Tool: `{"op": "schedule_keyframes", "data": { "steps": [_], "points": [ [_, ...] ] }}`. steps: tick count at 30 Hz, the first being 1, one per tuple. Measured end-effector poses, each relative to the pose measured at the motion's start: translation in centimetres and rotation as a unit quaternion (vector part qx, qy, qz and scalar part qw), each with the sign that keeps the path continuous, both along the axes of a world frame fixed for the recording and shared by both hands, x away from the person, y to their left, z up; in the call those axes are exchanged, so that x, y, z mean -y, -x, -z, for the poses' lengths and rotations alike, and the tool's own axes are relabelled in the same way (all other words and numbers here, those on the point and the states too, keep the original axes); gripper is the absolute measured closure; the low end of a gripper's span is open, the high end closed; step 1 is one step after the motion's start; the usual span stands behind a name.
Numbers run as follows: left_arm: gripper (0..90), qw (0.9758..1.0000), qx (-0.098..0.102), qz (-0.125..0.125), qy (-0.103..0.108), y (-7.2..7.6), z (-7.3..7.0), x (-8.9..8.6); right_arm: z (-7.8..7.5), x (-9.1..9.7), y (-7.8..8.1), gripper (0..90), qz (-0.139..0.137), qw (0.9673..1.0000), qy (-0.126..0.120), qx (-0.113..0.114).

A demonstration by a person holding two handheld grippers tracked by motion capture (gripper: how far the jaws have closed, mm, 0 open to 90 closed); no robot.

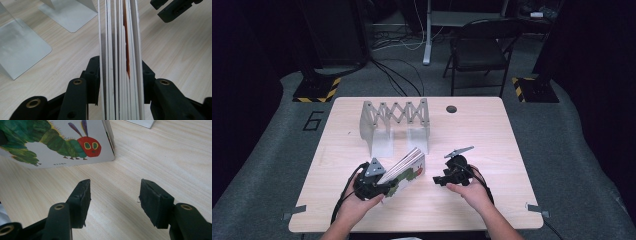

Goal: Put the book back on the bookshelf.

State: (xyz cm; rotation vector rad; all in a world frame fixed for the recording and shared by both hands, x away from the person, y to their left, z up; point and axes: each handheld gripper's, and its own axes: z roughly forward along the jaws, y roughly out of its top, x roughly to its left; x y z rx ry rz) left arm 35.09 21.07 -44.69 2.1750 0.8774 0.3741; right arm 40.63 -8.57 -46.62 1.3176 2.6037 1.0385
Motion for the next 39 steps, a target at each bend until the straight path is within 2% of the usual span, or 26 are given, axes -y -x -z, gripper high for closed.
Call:
{"op": "schedule_keyframes", "data": {
  "steps": [2, 3, 6, 18, 27, 32, 34, 39],
  "points": [
    [63.7, 1.0000, -0.007, 0.003, 0.000, -0.06, -0.04, 0.04, 0.04, 0.06, -0.05, 42.1, -0.003, 1.0000, 0.002, 0.001],
    [64.1, 1.0000, -0.003, 0.002, -0.001, -0.10, 0.02, 0.06, 0.05, 0.05, -0.05, 42.1, -0.003, 1.0000, 0.002, 0.001],
    [64.0, 0.9999, -0.013, 0.000, 0.008, -0.28, 0.17, 0.03, 0.07, 0.03, -0.04, 42.1, -0.003, 1.0000, 0.003, 0.002],
    [66.2, 0.9997, -0.023, -0.001, 0.013, -0.44, 0.38, 0.24, 0.18, -0.14, -0.02, 42.1, -0.003, 1.0000, 0.002, -0.002],
    [67.0, 0.9997, -0.021, -0.001, -0.009, -0.60, 0.19, 0.66, 0.22, -0.09, -0.07, 42.0, -0.006, 1.0000, 0.005, -0.001],
    [68.2, 0.9997, -0.023, -0.009, -0.007, -0.67, 0.21, 0.84, 0.22, -0.10, -0.06, 42.0, -0.004, 1.0000, 0.005, -0.002],
    [68.7, 0.9995, -0.030, -0.005, -0.008, -0.72, 0.12, 0.83, 0.24, -0.12, -0.07, 42.0, -0.005, 1.0000, 0.006, -0.002],
    [72.2, 0.9994, -0.031, 0.003, -0.015, -0.79, -0.02, 0.94, 0.24, -0.08, -0.09, 41.9, -0.006, 1.0000, 0.007, -0.002]
  ]
}}
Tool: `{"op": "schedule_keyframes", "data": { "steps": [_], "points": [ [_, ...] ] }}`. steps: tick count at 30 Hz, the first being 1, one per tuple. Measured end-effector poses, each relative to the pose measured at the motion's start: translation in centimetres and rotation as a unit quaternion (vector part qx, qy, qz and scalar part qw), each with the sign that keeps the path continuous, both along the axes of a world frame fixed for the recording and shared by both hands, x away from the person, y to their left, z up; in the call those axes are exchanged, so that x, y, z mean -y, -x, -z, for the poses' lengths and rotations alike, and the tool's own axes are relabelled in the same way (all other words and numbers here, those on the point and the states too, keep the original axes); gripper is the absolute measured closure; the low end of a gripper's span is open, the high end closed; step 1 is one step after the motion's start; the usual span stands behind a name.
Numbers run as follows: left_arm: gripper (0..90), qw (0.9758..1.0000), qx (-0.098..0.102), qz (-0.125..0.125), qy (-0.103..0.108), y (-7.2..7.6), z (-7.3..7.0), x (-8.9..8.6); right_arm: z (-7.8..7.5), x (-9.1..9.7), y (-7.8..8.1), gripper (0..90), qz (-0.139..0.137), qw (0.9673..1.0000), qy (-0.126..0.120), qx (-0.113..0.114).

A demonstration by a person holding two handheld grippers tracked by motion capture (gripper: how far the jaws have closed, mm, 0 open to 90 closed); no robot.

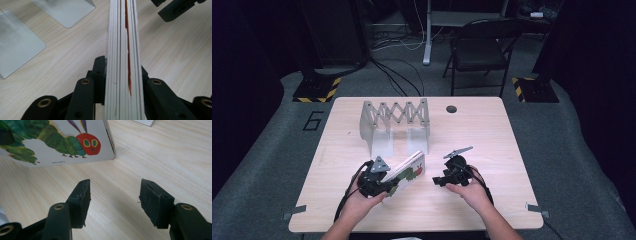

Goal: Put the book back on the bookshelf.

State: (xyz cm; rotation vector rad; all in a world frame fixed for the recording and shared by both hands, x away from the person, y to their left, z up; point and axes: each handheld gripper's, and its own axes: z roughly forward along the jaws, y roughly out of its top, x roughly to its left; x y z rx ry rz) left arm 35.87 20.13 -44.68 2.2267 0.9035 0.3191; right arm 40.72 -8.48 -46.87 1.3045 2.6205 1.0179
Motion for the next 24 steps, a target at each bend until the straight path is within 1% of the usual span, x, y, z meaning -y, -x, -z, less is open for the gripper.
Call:
{"op": "schedule_keyframes", "data": {
  "steps": [1, 3, 4, 6, 9, 10, 11, 12, 14, 15, 16, 17, 18, 19, 20, 21, 22, 23, 24],
  "points": [
    [72.8, 1.0000, -0.002, 0.005, -0.001, 0.02, -0.03, 0.07, -0.01, 0.02, -0.01, 41.9, 0.000, 1.0000, 0.000, 0.000],
    [73.6, 0.9999, 0.001, 0.007, -0.007, 0.16, -0.08, 0.29, 0.00, 0.03, -0.01, 41.9, 0.002, 1.0000, -0.001, 0.001],
    [73.9, 0.9999, 0.000, 0.010, -0.013, 0.24, -0.15, 0.37, -0.02, 0.06, -0.01, 41.9, 0.002, 1.0000, -0.002, 0.000],
    [74.7, 0.9998, -0.001, 0.012, -0.015, 0.28, -0.18, 0.43, -0.02, 0.05, -0.01, 41.9, 0.004, 1.0000, -0.003, 0.000],
    [75.1, 0.9997, 0.002, 0.015, -0.019, 0.32, -0.20, 0.50, -0.02, 0.11, -0.03, 41.9, 0.004, 1.0000, -0.003, 0.003],
    [75.2, 0.9997, 0.006, 0.014, -0.019, 0.31, -0.14, 0.54, -0.05, 0.14, -0.02, 41.9, 0.004, 1.0000, -0.002, 0.001],
    [75.4, 0.9995, -0.001, 0.020, -0.024, 0.28, -0.26, 0.51, -0.05, 0.14, -0.02, 41.9, 0.005, 1.0000, -0.002, 0.001],
    [75.6, 0.9995, -0.003, 0.020, -0.024, 0.22, -0.28, 0.53, -0.08, 0.11, 0.02, 41.9, 0.011, 0.9999, -0.003, 0.001],
    [75.7, 0.9994, -0.005, 0.022, -0.025, 0.17, -0.31, 0.50, -0.12, 0.19, 0.04, 41.9, 0.007, 1.0000, -0.003, 0.001],
    [75.8, 0.9994, -0.003, 0.023, -0.027, 0.16, -0.30, 0.51, -0.15, 0.17, 0.07, 41.9, 0.009, 0.9999, -0.005, 0.000],
    [75.8, 0.9993, -0.005, 0.025, -0.027, 0.14, -0.33, 0.50, -0.16, 0.20, 0.07, 41.9, 0.008, 1.0000, -0.005, 0.001],
    [75.9, 0.9993, -0.002, 0.024, -0.029, 0.14, -0.32, 0.54, -0.14, 0.27, 0.04, 41.9, 0.005, 1.0000, -0.005, 0.005],
    [76.0, 0.9991, -0.008, 0.029, -0.029, 0.11, -0.39, 0.51, -0.17, 0.28, 0.06, 41.9, 0.008, 0.9999, -0.006, 0.002],
    [76.0, 0.9992, -0.006, 0.027, -0.029, 0.11, -0.35, 0.53, -0.16, 0.34, 0.02, 41.9, 0.008, 1.0000, -0.004, 0.003],
    [76.0, 0.9993, -0.011, 0.026, -0.025, 0.10, -0.35, 0.51, -0.15, 0.39, 0.00, 41.9, 0.007, 1.0000, -0.003, 0.003],
    [76.1, 0.9993, -0.011, 0.026, -0.024, 0.06, -0.36, 0.48, -0.18, 0.32, 0.03, 41.9, 0.015, 0.9999, -0.005, -0.001],
    [76.1, 0.9994, -0.011, 0.025, -0.024, 0.03, -0.37, 0.45, -0.18, 0.36, 0.01, 42.0, 0.014, 0.9999, -0.004, -0.001],
    [76.1, 0.9994, -0.008, 0.024, -0.025, 0.00, -0.40, 0.44, -0.11, 0.45, -0.06, 41.9, 0.010, 0.9999, -0.006, 0.005],
    [76.1, 0.9993, -0.013, 0.025, -0.023, -0.02, -0.47, 0.42, -0.15, 0.46, -0.04, 41.9, 0.012, 0.9999, -0.006, 0.002]
  ]
}}
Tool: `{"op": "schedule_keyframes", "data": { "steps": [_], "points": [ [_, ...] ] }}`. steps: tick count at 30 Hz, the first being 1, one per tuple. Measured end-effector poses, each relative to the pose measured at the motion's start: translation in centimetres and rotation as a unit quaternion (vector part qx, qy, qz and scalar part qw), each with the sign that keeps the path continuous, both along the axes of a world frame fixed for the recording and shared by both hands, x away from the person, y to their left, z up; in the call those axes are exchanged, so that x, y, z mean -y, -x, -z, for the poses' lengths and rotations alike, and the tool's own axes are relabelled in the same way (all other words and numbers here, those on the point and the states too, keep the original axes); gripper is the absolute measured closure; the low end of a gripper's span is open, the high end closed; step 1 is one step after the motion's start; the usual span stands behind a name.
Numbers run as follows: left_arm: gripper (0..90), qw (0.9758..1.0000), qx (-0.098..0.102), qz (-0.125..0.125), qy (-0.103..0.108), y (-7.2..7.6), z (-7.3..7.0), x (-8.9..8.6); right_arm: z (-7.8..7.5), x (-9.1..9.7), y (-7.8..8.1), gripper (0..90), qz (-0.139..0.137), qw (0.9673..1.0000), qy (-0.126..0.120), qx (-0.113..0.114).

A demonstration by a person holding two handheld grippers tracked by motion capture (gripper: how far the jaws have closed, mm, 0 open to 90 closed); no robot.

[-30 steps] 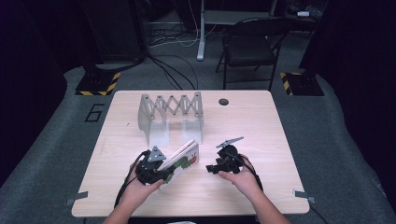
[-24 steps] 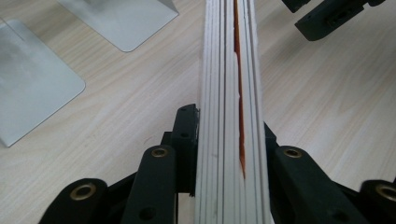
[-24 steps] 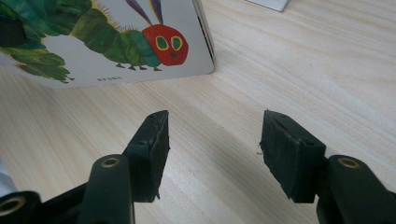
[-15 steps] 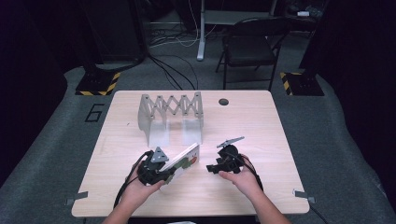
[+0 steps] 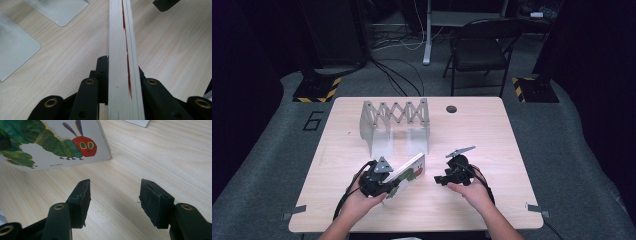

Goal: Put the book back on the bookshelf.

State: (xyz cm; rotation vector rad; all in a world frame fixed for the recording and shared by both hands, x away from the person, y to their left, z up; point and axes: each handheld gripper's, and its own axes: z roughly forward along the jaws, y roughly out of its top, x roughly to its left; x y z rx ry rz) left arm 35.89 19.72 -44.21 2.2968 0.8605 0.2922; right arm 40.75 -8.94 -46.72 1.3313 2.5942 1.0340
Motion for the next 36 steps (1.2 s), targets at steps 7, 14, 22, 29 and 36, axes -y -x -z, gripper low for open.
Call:
{"op": "schedule_keyframes", "data": {
  "steps": [7, 14, 22, 29, 36],
  "points": [
    [76.2, 1.0000, -0.001, 0.004, -0.004, -0.3, -0.7, 0.2, -0.2, 0.3, 0.0, 41.9, 0.006, 1.0000, -0.005, 0.005],
    [76.1, 1.0000, -0.006, 0.001, 0.003, -0.7, -1.5, 0.3, -0.3, 0.9, -0.2, 41.9, 0.009, 0.9999, -0.007, 0.004],
    [76.1, 0.9999, 0.007, -0.010, 0.009, -1.2, -3.4, -0.4, -0.4, 1.1, -0.2, 41.9, 0.020, 0.9997, -0.010, -0.004],
    [76.2, 0.9994, 0.019, -0.024, 0.014, -1.3, -4.9, -0.9, -0.4, 1.2, -0.3, 41.9, 0.021, 0.9996, -0.017, -0.005],
    [76.1, 0.9992, 0.022, -0.030, 0.014, -1.4, -5.6, -1.4, -0.1, 1.1, -0.5, 41.9, 0.017, 0.9997, -0.014, -0.009]
  ]
}}
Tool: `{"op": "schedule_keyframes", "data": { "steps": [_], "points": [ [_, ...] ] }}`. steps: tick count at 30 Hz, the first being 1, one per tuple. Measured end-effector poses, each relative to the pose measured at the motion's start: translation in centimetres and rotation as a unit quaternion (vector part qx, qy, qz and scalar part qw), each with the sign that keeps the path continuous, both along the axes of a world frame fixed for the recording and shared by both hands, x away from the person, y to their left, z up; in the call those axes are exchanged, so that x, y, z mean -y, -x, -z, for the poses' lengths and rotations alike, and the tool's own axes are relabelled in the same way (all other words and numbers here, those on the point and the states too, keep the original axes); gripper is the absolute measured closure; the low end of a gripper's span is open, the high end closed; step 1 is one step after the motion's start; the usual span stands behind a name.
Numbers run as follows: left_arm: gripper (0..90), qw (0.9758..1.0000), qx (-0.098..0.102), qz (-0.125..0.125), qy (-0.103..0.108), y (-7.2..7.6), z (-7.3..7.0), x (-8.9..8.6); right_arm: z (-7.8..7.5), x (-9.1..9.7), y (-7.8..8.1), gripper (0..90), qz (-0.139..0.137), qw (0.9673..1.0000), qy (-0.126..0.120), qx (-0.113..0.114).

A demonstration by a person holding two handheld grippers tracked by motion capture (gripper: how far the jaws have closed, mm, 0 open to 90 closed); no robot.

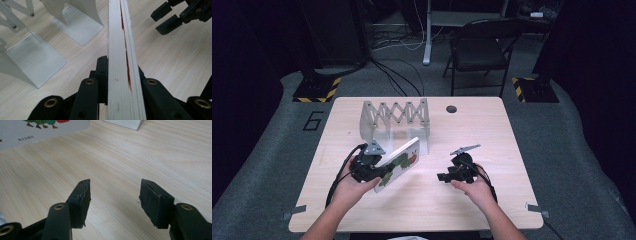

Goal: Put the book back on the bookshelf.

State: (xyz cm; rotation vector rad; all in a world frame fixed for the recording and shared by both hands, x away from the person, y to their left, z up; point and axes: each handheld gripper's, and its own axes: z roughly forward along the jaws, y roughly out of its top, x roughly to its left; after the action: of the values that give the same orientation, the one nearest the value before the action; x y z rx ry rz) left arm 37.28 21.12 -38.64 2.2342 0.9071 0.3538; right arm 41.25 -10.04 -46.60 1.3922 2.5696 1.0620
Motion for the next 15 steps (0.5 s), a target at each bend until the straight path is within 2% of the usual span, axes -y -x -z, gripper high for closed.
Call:
{"op": "schedule_keyframes", "data": {
  "steps": [9, 10, 11, 12, 13, 15],
  "points": [
    [76.2, 0.9998, 0.008, -0.021, 0.001, 0.3, -0.3, -1.1, 0.0, -0.1, 0.1, 41.9, 0.000, 1.0000, 0.004, 0.003],
    [76.2, 0.9998, 0.005, -0.021, -0.001, 0.4, -0.5, -1.3, 0.0, -0.2, 0.1, 41.9, -0.006, 1.0000, 0.003, 0.006],
    [76.1, 0.9997, 0.005, -0.024, -0.002, 0.4, -0.6, -1.5, 0.0, -0.4, 0.2, 41.9, 0.001, 1.0000, 0.003, 0.002],
    [76.1, 0.9996, 0.006, -0.026, -0.007, 0.5, -0.8, -2.0, 0.1, -0.4, 0.2, 41.9, -0.007, 1.0000, 0.006, -0.001],
    [76.1, 0.9996, 0.006, -0.026, -0.007, 0.5, -0.8, -2.0, 0.2, -0.4, 0.2, 41.9, -0.012, 0.9999, 0.008, 0.007],
    [76.1, 0.9994, 0.006, -0.032, -0.007, 0.5, -1.3, -2.8, 0.2, -0.4, 0.3, 41.8, -0.008, 0.9999, 0.007, 0.000]
  ]
}}
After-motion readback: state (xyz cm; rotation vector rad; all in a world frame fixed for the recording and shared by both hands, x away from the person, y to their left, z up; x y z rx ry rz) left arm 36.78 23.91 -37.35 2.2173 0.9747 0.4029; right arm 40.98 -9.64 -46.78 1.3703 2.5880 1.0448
